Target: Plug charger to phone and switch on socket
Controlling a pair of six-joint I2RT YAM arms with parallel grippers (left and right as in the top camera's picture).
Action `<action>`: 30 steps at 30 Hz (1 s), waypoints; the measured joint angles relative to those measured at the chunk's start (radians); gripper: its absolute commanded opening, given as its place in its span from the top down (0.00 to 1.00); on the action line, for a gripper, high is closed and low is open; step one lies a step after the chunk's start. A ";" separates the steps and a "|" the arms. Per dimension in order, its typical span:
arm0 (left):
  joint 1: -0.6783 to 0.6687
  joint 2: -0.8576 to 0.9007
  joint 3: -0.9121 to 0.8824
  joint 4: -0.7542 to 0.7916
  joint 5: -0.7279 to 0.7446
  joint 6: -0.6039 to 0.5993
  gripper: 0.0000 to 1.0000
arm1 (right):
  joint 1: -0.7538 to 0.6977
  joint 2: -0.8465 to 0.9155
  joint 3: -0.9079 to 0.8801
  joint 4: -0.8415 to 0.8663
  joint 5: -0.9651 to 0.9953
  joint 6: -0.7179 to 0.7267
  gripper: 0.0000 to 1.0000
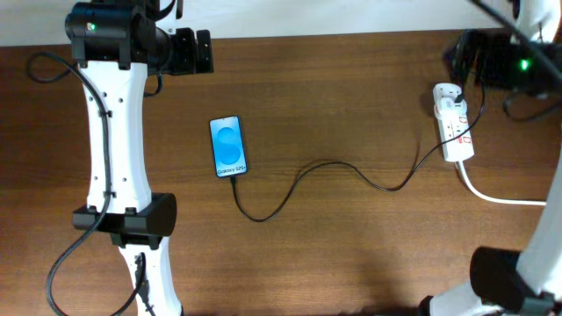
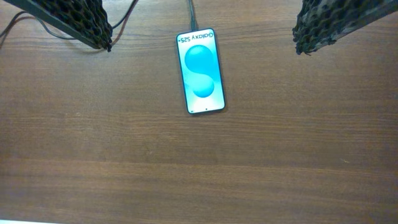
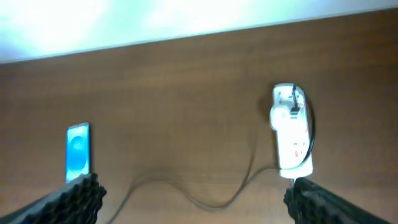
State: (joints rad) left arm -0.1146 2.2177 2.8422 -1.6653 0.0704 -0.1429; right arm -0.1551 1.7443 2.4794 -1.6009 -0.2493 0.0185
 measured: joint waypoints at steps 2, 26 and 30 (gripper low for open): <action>0.000 0.000 0.000 0.000 0.000 0.000 0.01 | 0.005 -0.048 0.001 -0.079 0.000 -0.002 0.02; 0.000 0.000 0.000 0.000 0.000 0.000 0.01 | 0.050 -0.377 -0.294 0.180 0.009 -0.005 0.02; 0.000 0.000 0.000 0.000 0.000 0.000 0.01 | 0.101 -0.596 -0.754 0.595 0.028 -0.011 0.02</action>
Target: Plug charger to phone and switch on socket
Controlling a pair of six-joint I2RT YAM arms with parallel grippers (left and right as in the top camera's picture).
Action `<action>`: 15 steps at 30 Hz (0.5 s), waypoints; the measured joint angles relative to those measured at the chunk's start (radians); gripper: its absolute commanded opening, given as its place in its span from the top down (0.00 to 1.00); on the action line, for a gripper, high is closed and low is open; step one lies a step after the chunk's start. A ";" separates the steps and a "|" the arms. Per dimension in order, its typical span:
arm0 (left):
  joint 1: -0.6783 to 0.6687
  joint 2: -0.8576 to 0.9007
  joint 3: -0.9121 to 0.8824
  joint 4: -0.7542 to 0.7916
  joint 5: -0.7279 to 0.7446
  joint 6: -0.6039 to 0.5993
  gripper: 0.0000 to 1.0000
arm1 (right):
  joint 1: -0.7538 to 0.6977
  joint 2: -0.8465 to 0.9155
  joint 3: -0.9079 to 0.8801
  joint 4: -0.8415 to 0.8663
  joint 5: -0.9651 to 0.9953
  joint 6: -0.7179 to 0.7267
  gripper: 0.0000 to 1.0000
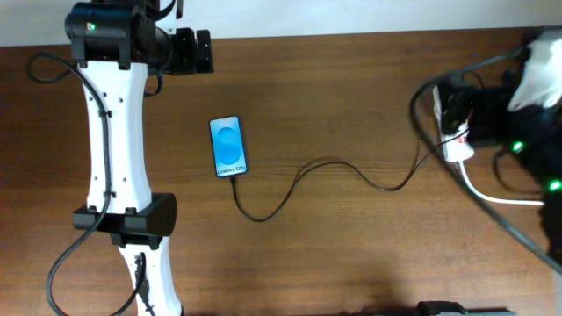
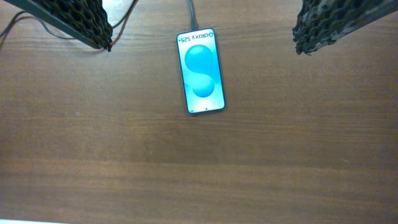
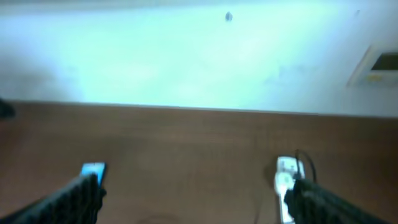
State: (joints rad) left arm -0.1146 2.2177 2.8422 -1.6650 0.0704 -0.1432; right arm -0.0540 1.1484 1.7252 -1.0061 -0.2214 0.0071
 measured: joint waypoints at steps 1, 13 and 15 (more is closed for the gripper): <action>0.000 0.000 0.000 0.000 0.000 0.000 0.01 | 0.009 -0.032 -0.086 0.092 0.008 -0.002 0.02; 0.000 0.000 0.000 -0.001 0.000 0.000 0.01 | 0.028 -0.652 -1.167 1.043 0.116 -0.006 0.02; 0.000 0.000 0.000 0.001 0.000 0.000 0.01 | 0.028 -0.760 -1.339 1.137 0.120 -0.006 0.01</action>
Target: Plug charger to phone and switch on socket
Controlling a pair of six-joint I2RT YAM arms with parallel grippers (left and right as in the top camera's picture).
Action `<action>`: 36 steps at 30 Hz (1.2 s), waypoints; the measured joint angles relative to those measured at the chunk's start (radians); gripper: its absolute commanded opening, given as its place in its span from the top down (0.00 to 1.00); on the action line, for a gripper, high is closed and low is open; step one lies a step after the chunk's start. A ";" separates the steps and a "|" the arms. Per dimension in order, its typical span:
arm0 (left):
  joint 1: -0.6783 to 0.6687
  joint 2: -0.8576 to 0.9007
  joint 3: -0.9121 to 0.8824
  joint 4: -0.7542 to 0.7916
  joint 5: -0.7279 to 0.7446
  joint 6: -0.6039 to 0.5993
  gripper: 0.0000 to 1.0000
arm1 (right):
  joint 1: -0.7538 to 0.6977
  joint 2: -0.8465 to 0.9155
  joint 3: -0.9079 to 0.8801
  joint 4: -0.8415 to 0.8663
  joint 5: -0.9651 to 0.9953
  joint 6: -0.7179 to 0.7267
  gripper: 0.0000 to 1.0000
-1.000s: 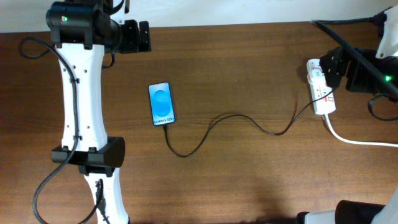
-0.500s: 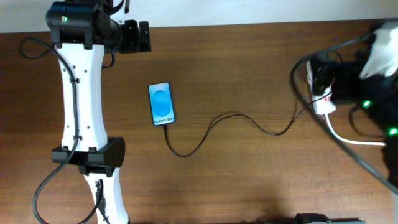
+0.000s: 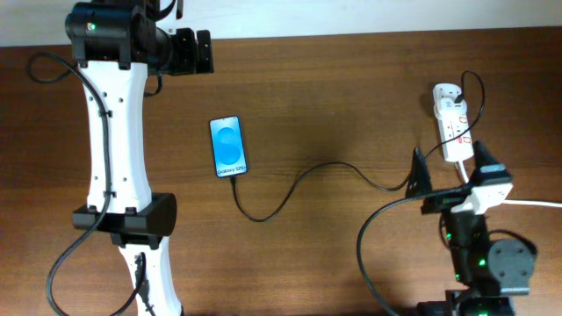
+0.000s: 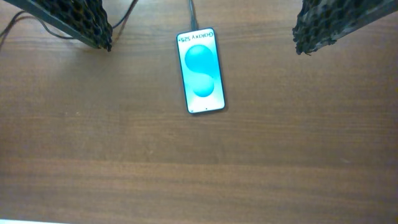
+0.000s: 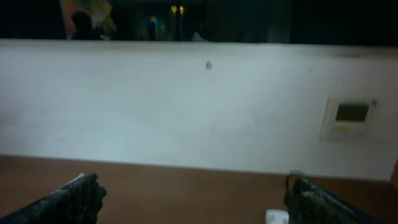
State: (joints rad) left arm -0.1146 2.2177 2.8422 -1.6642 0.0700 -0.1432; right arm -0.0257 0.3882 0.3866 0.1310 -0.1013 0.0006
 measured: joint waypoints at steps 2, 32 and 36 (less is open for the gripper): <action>0.000 0.000 0.000 -0.001 0.000 0.000 0.01 | 0.000 -0.089 -0.101 0.031 0.000 0.000 0.02; 0.000 0.000 0.000 -0.001 0.000 0.000 0.01 | 0.003 -0.373 -0.376 -0.195 -0.016 0.000 0.02; 0.000 0.000 0.000 -0.001 0.000 0.000 0.01 | 0.003 -0.373 -0.376 -0.195 -0.016 0.000 0.02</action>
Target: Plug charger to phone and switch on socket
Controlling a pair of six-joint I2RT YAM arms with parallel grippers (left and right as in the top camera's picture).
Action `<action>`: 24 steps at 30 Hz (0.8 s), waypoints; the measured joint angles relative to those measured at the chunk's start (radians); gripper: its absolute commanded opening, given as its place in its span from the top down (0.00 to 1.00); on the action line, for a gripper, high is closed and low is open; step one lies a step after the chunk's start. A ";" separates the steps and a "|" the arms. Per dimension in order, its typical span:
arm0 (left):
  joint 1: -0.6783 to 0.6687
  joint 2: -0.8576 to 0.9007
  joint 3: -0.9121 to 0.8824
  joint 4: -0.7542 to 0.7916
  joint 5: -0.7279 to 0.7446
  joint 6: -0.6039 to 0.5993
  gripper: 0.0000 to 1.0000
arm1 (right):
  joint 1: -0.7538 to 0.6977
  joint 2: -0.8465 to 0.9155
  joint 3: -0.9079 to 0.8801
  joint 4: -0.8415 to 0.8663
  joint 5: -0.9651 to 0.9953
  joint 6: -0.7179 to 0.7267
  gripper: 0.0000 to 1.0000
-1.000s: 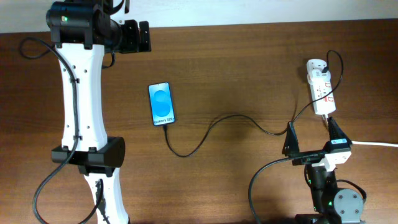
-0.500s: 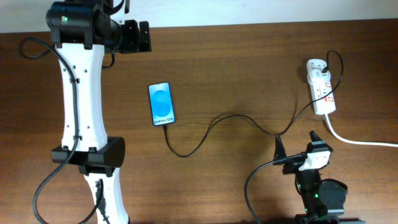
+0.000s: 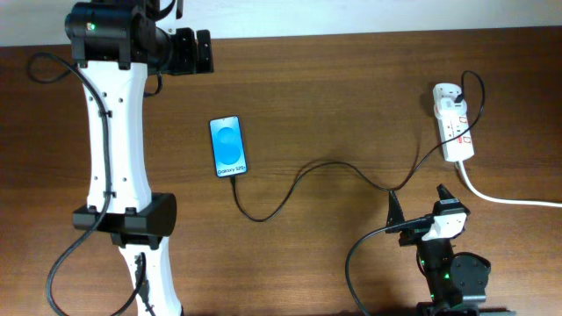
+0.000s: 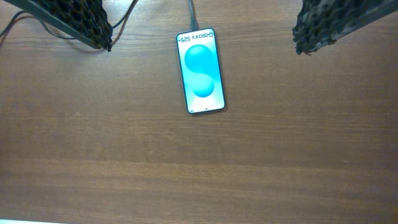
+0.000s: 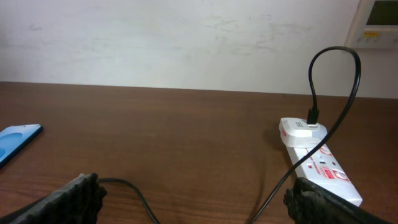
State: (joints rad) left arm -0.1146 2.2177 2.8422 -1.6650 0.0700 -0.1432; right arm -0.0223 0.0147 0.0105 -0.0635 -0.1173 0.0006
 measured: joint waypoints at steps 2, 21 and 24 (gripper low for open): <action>0.000 0.000 0.000 0.000 0.000 0.000 0.00 | 0.000 0.000 0.000 0.000 0.000 0.000 0.02; 0.000 -0.900 -1.393 1.031 -0.104 0.134 0.01 | 0.000 -0.001 0.000 0.000 0.000 0.000 0.02; 0.000 -1.058 -1.669 1.300 -0.100 0.175 0.01 | 0.000 -0.001 0.000 0.000 0.000 0.000 0.02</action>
State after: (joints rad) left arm -0.1146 1.1595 1.1732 -0.3653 -0.0299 0.0319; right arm -0.0223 0.0139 0.0105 -0.0635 -0.1169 0.0006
